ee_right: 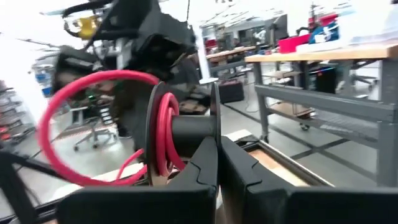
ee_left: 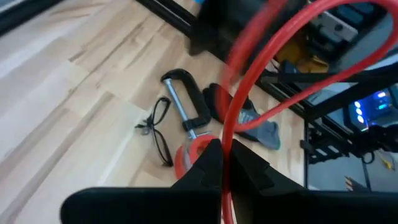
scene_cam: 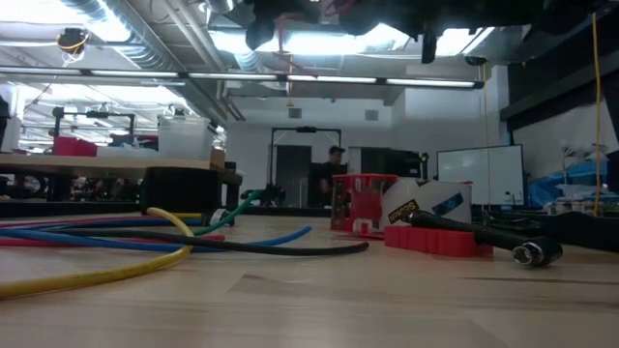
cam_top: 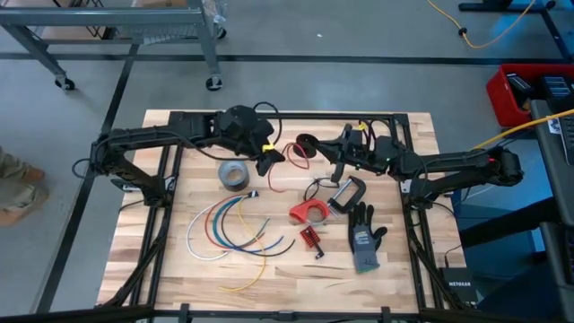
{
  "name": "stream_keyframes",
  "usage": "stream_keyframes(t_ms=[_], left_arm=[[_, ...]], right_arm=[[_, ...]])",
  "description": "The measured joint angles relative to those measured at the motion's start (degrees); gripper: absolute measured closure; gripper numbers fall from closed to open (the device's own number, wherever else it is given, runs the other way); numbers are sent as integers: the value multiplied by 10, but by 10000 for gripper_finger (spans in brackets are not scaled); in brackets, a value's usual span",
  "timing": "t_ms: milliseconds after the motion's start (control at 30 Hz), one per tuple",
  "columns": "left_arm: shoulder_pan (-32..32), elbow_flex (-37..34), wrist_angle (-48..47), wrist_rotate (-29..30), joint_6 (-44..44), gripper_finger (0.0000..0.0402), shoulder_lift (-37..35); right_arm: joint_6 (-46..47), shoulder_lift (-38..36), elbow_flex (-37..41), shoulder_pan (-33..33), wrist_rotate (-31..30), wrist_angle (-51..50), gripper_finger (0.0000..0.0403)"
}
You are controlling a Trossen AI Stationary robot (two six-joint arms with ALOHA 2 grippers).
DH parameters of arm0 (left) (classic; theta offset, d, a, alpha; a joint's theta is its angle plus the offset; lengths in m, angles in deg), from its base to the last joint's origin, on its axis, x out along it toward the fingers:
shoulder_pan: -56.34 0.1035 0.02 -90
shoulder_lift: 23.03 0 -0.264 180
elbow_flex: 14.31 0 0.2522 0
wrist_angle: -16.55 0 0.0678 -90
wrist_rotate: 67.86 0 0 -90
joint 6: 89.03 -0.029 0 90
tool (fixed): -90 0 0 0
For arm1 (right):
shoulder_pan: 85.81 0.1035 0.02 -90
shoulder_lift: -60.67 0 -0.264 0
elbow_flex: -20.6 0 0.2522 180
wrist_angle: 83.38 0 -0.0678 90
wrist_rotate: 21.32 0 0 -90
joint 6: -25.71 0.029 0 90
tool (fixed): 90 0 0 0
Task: Coil cords
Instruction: Coil the red wire onto the spool
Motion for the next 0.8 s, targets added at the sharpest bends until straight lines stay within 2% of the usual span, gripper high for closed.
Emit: stream_keyframes(t_ms=[200,800], left_arm=[[-25,0,6,44,13,401,5],[-32,0,40,51,24,401,27]], right_arm=[[0,0,0,0,-2,22,400],[19,72,-8,0,1,31,400]])
